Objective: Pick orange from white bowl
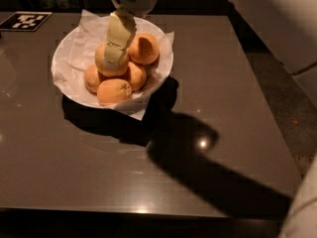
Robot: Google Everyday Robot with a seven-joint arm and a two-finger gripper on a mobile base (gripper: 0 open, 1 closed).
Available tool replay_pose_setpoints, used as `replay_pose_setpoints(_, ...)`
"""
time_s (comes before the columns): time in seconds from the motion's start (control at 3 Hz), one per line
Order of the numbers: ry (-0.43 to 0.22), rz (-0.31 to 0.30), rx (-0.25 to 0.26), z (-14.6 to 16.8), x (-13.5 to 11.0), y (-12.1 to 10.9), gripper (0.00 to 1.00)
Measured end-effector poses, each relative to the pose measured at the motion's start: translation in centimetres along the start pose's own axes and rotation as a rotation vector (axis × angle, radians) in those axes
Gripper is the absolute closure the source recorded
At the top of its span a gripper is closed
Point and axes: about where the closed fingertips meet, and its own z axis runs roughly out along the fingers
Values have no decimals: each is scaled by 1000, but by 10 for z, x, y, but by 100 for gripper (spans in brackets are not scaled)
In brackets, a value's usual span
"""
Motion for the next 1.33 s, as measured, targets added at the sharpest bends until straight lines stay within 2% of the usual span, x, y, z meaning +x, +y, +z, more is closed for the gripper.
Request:
replay_pose_setpoints(0.33, 8, 19, -20, 11, -7, -6, 0)
replay_pose_setpoints(0.67, 19, 11, -38, 21, -17, -7, 4)
replay_pose_setpoints(1.33, 37, -54, -81, 45, -43, 3, 9)
